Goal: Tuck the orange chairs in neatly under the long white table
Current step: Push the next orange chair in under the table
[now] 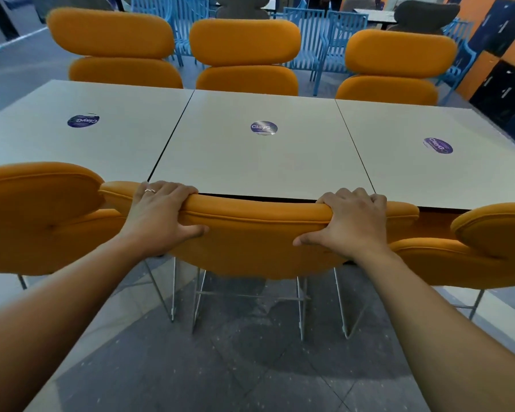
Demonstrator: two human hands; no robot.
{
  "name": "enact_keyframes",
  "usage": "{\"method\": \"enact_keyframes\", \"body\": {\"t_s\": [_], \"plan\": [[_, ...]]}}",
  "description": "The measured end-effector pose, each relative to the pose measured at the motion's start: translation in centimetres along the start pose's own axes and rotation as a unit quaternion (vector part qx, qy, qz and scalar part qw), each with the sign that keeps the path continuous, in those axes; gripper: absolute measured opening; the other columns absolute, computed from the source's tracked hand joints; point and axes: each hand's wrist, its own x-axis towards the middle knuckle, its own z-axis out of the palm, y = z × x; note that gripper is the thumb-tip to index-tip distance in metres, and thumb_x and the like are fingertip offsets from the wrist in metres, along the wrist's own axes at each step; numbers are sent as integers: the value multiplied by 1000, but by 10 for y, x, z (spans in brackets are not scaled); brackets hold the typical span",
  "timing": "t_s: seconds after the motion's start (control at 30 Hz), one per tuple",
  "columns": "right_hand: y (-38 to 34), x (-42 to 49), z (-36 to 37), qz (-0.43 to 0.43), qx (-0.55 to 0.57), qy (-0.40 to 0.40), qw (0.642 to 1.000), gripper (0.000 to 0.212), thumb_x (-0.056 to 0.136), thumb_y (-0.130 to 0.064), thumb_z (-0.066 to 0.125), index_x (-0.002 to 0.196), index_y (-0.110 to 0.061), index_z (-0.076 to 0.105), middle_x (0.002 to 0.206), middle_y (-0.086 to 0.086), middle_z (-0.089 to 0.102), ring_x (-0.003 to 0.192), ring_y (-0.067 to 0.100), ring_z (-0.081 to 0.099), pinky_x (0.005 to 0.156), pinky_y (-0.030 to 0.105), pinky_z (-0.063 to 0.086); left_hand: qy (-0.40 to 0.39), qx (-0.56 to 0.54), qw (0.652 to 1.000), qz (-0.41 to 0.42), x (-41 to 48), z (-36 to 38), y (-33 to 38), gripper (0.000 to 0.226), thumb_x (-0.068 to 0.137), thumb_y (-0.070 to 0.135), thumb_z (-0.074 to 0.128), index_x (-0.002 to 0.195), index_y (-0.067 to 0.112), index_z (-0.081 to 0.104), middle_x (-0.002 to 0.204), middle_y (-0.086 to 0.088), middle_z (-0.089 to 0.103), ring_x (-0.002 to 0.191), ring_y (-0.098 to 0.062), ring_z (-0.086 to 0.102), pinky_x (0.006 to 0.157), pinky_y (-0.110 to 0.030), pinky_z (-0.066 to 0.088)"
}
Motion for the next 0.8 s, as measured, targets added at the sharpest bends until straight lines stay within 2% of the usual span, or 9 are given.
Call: {"method": "enact_keyframes", "body": {"t_s": [0.1,0.2,0.27,0.37,0.4,0.47,0.57,0.67,0.8], "plan": [[2,-2,-4,-6,24,-27,999,89,56,-97,53,125,-41,58,120,-6,63,116,23,51,96,44,33,-3,-20,1000,-2,-9,-7,2,76,81,59,63,145,27,38,147,0,43,141,-25,29,118,-51,14],[0,-3,-12,-13,88,-53,995,74,70,-88,56,129,-43,56,126,-7,62,120,22,50,101,45,31,-1,-67,998,-3,-17,-15,2,69,82,54,64,142,27,42,144,1,46,135,-24,36,115,-51,26],[-9,-3,-18,-30,139,-60,988,67,76,-83,54,129,-42,57,126,-9,62,118,19,51,101,45,31,17,-104,994,-6,-22,-21,-1,61,84,50,65,137,25,49,138,1,53,126,-21,47,108,-47,39],[-29,-2,-28,-58,248,-75,964,51,83,-69,61,123,-38,63,124,-10,63,115,15,54,104,44,38,51,-140,989,-13,-26,-30,-7,47,86,42,66,128,21,60,128,3,62,110,-13,55,93,-34,47],[-37,-2,-30,-69,283,-73,954,43,86,-62,65,120,-36,65,122,-10,64,113,13,56,103,43,43,59,-148,987,-16,-28,-34,-9,44,87,42,65,125,21,63,123,4,64,106,-11,57,90,-30,48],[-56,0,-36,-91,329,-64,938,31,89,-50,68,115,-32,70,115,-12,68,105,9,59,92,32,50,71,-159,984,-26,-32,-41,-16,37,88,41,64,119,22,66,112,9,65,100,-9,58,83,-25,46],[-92,4,-45,-123,364,-56,921,24,92,-43,68,111,-29,73,105,-17,68,94,3,63,78,18,49,84,-166,982,-40,-41,-52,-38,30,88,38,65,113,23,68,102,12,63,92,-7,59,72,-15,41],[-138,8,-49,-154,374,-69,912,23,94,-43,66,112,-30,73,104,-17,68,91,2,63,74,15,50,95,-172,980,-43,-59,-63,-72,24,87,36,66,106,22,70,97,9,68,84,-2,61,68,-13,42],[-204,7,-44,-181,363,-88,910,27,93,-44,66,114,-28,72,104,-14,70,89,3,64,72,14,49,99,-175,978,-56,-86,-78,-129,23,84,41,65,102,27,70,90,15,66,81,3,60,65,-11,42]]}}
